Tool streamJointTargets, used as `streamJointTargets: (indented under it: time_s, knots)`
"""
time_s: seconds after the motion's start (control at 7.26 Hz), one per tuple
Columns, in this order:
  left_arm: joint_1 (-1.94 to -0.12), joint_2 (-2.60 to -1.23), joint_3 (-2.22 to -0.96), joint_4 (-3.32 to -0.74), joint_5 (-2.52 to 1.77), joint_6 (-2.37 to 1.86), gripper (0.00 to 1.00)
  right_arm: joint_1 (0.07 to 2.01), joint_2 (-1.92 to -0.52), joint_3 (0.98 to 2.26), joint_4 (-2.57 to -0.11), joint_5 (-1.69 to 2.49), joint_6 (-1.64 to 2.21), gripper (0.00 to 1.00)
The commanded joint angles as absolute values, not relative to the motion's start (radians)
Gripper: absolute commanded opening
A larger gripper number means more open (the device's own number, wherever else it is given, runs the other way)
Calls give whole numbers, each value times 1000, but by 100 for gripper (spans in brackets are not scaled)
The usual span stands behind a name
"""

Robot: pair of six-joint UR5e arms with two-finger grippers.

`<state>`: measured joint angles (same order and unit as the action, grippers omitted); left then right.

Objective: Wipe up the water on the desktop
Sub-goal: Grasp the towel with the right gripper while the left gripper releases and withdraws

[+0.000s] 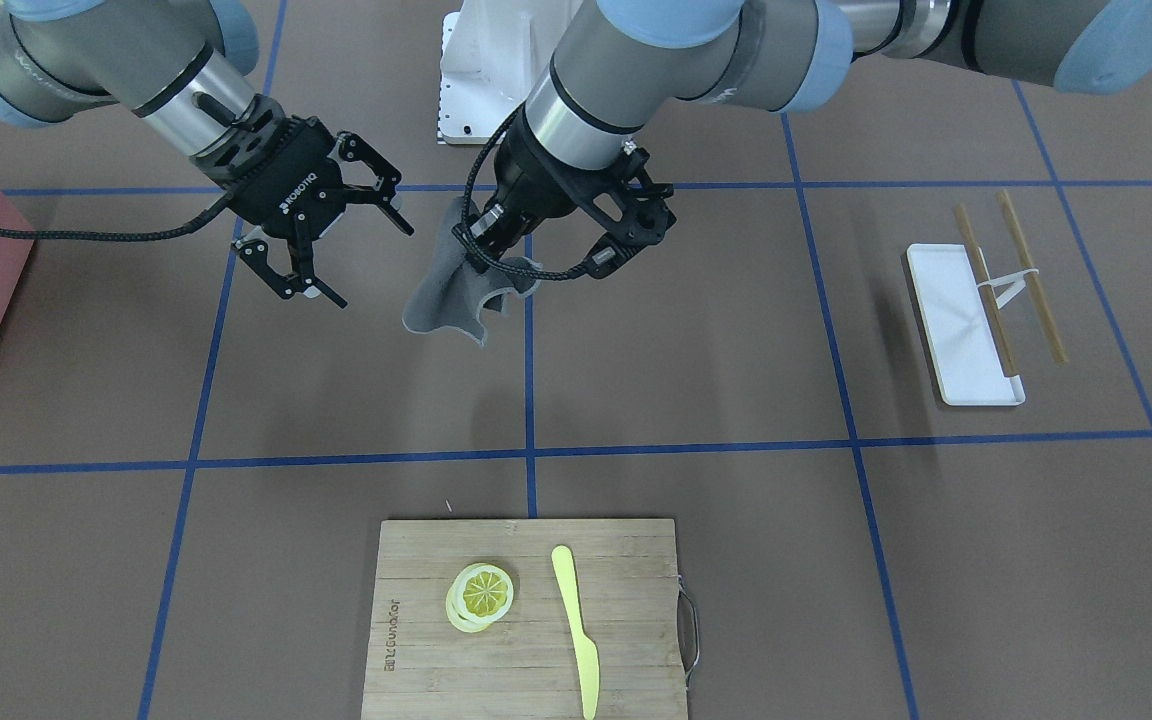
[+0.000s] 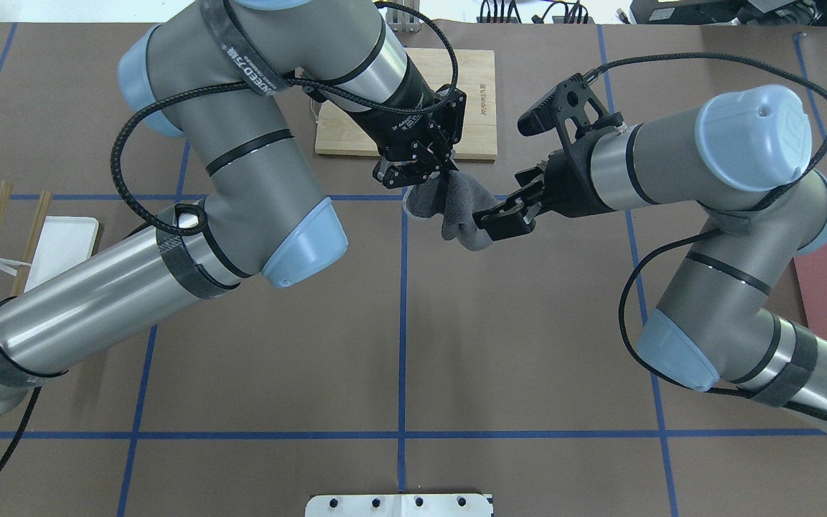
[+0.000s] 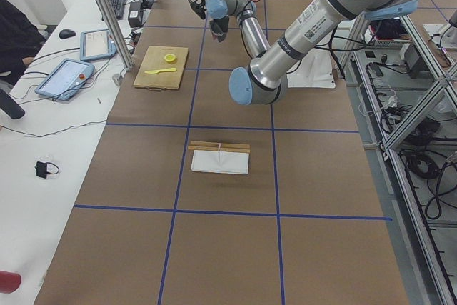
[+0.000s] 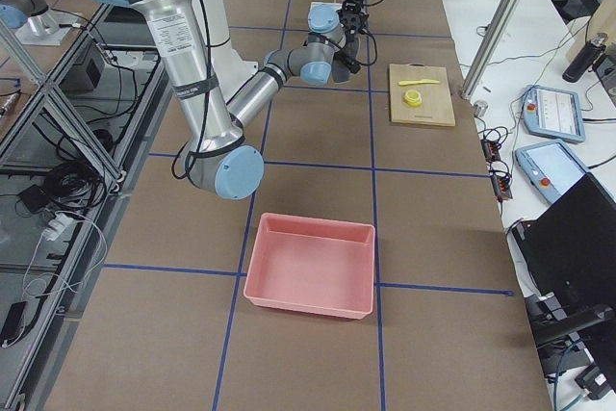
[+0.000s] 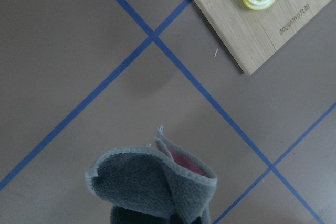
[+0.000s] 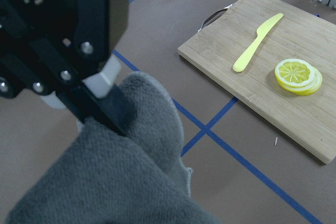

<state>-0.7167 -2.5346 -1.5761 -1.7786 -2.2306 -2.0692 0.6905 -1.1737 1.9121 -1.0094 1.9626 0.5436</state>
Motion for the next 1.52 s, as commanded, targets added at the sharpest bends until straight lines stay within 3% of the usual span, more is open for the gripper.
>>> streamJointTargets:
  time_s: [0.0,0.41,0.69,0.83,0.96,1.24,1.38]
  knots:
    - [-715,-2537,-1575,-1782,-2230,-2068,0,657,-1180,1913,-991,1930,538,94]
    - [-698,-2539,-1560,-1828,-2230,-2068,0,641,-1184,1908,-954,1928,538,86]
    - [-696,-2543,-1555,-1830,-2230,-2069,0,641,-1186,1911,-953,1930,538,54]
    - [-696,-2545,-1557,-1830,-2230,-2069,0,643,-1187,1911,-953,1931,537,23]
    - [-696,-2543,-1555,-1830,-2230,-2068,0,643,-1187,1911,-953,1931,537,0]
    - [-696,-2542,-1549,-1832,-2230,-2057,0,644,-1187,1910,-953,1936,541,0]
    - [-696,-2537,-1545,-1863,-2229,-2051,61,646,-1186,1910,-953,1937,549,0]
